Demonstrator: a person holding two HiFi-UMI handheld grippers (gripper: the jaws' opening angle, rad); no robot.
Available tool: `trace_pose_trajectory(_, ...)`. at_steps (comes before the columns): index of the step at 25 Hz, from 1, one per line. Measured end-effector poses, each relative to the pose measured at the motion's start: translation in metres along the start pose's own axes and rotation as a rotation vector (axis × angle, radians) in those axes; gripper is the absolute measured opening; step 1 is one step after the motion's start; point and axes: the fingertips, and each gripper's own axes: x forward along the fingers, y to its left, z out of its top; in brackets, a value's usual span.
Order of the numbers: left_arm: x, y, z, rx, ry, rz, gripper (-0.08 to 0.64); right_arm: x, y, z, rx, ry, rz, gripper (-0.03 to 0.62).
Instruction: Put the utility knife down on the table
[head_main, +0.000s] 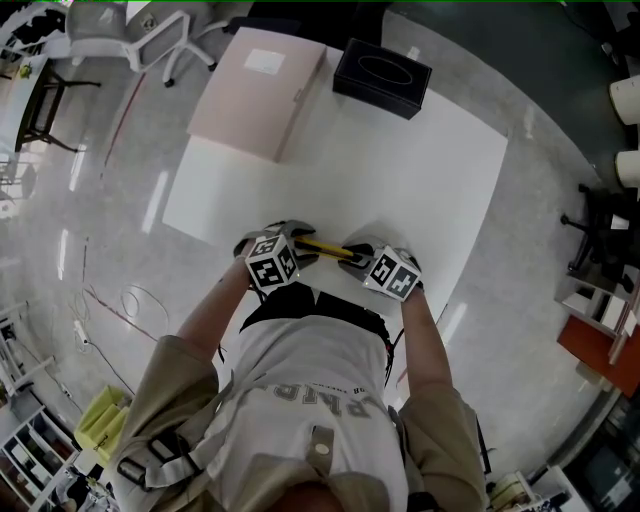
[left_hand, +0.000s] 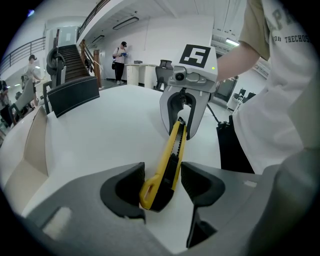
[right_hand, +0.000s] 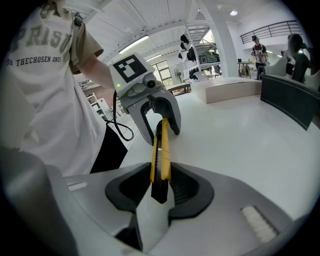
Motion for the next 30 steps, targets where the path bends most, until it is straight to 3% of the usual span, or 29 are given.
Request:
trace_pose_trajectory(16,-0.003,0.0002,-0.0014,0.118,0.073,0.028,0.218,0.0032,-0.0048,-0.004,0.072,0.064,0.043,0.118)
trace_pose_trajectory(22,-0.0032,-0.0036,-0.0025,0.19,0.104,0.026,0.199,0.0016,0.0008,-0.0017,0.052,0.071,0.015,0.118)
trace_pose_trajectory(30,-0.0001,-0.0078,-0.0026,0.238,0.172,-0.023,0.173,0.004,-0.001,-0.0089,-0.058,0.145,-0.093,0.121)
